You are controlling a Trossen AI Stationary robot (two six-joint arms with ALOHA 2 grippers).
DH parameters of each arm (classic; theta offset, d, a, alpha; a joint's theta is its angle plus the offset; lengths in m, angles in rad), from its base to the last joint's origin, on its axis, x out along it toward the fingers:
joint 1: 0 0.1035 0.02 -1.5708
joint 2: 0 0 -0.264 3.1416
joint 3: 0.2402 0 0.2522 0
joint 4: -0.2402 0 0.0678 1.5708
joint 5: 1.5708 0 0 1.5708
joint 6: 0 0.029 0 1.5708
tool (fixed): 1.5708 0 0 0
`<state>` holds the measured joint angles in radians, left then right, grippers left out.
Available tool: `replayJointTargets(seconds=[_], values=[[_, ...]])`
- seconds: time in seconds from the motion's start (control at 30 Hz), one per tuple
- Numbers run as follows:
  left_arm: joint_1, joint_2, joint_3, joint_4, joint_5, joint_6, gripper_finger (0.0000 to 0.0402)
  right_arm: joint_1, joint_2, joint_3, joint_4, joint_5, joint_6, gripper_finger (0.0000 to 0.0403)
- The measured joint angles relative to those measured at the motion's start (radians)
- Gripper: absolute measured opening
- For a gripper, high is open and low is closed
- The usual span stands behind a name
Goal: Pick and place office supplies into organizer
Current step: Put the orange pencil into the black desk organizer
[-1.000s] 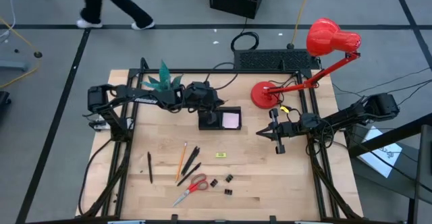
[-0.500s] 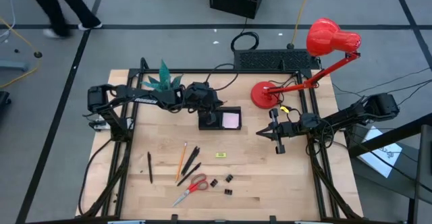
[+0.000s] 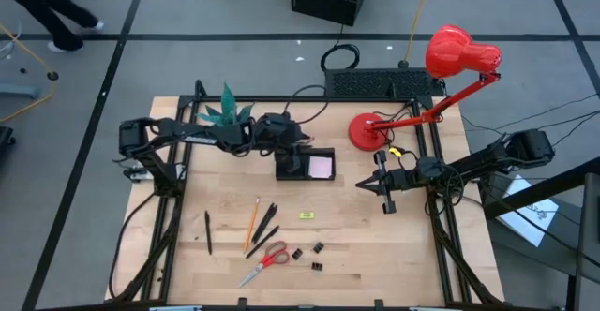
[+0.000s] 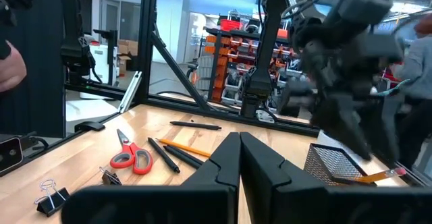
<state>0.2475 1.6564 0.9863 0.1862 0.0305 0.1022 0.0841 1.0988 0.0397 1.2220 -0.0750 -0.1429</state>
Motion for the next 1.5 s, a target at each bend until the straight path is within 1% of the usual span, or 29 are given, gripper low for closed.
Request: replayJointTargets(seconds=[0.13,0.23,0.33,0.4,0.47,0.53,0.6,0.7,0.8,0.9,1.07,1.17,1.23,1.3,1.4,1.5], values=[[-0.023,-0.079,0.005,-0.01,-0.036,0.03,0.0161,0.0,0.0,0.0,0.0,0.0,0.0,0.0004],[-0.062,-0.17,0.006,-0.055,-0.097,0.026,0.0167,0.0,0.0,0.0,0.0,0.0,0.0,0.0004],[-0.123,-0.272,0.007,-0.179,-0.221,0.015,0.0167,0.0,0.0,0.0,-0.001,0.0,0.0,0.0004],[-0.177,-0.334,0.007,-0.289,-0.315,-0.007,0.0168,0.0,0.0,0.0,-0.002,-0.002,0.0,0.0004],[-0.237,-0.385,0.007,-0.379,-0.386,-0.07,0.0168,0.0,0.0,0.0,-0.001,-0.003,0.0,0.0004],[-0.295,-0.424,0.007,-0.464,-0.441,-0.168,0.0168,0.0,0.0,0.0,-0.001,-0.004,0.0,0.0004],[-0.35,-0.446,0.007,-0.539,-0.479,-0.272,0.0168,0.0,0.0,0.0,-0.001,-0.004,0.0,0.0004],[-0.422,-0.45,0.007,-0.65,-0.51,-0.406,0.0168,0.0,0.0,0.0,-0.001,-0.004,0.0,0.0004],[-0.481,-0.433,0.007,-0.733,-0.513,-0.552,0.0168,0.0,0.0,0.0,0.0,-0.004,0.001,0.0004],[-0.536,-0.403,0.006,-0.785,-0.455,-0.687,0.0168,0.0,0.0,0.0,0.001,-0.004,0.014,0.0004],[-0.62,-0.324,0.006,-0.832,-0.439,-0.905,0.0168,0.0,0.0,0.0,0.0,-0.004,0.027,0.0004],[-0.626,-0.263,0.007,-0.873,-0.437,-1.079,0.0168,0.0,0.0,0.0,0.001,-0.004,0.028,0.0004],[-0.616,-0.218,0.006,-0.925,-0.408,-1.18,0.0168,0.0,0.0,0.0,-0.001,-0.004,0.028,0.0004],[-0.6,-0.166,0.006,-0.951,-0.352,-1.252,0.0168,0.0,0.0,0.0,0.0,-0.004,0.031,0.0004],[-0.578,-0.095,0.006,-0.99,-0.258,-1.316,0.0168,0.0,0.0,0.0,-0.001,-0.004,0.032,0.0004],[-0.561,-0.038,0.006,-0.981,-0.227,-1.328,0.0168,0.0,0.0,0.0,0.0,-0.004,0.038,0.0004]])
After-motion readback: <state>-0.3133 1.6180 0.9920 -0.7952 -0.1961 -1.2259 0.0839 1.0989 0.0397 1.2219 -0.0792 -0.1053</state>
